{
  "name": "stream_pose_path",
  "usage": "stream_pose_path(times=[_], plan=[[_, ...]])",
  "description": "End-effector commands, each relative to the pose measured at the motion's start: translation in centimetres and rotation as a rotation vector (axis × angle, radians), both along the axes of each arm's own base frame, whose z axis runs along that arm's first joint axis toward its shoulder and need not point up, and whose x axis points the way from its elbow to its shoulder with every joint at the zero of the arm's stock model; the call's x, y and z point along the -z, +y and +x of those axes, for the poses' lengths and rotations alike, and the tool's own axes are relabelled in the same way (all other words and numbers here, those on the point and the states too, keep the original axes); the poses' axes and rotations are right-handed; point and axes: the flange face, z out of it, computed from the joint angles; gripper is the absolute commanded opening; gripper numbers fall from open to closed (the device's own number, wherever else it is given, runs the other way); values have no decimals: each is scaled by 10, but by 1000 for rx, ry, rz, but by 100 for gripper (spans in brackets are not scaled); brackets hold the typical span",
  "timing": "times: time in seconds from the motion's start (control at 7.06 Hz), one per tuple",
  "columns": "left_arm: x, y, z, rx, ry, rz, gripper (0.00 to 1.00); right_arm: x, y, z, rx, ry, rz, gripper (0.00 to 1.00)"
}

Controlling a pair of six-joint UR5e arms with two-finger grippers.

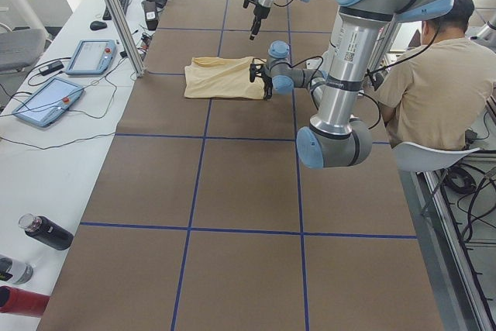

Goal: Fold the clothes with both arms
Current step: 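Grasp the shirt's side edges nearest the robot with both grippers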

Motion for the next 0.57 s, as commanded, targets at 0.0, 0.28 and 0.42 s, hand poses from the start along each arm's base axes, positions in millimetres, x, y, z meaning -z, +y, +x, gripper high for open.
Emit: stream_pose_path(times=[0.0,0.28,0.42], plan=[[2,-1,1,1,3,0,25,-1,0,-1,0,3,-1,100],[9,-1,-2,5,17,3,0,-7,-4,-14,-16,15,-17,99],[12,0,-3,6,23,4,0,-15,-6,-23,-31,23,-45,97]])
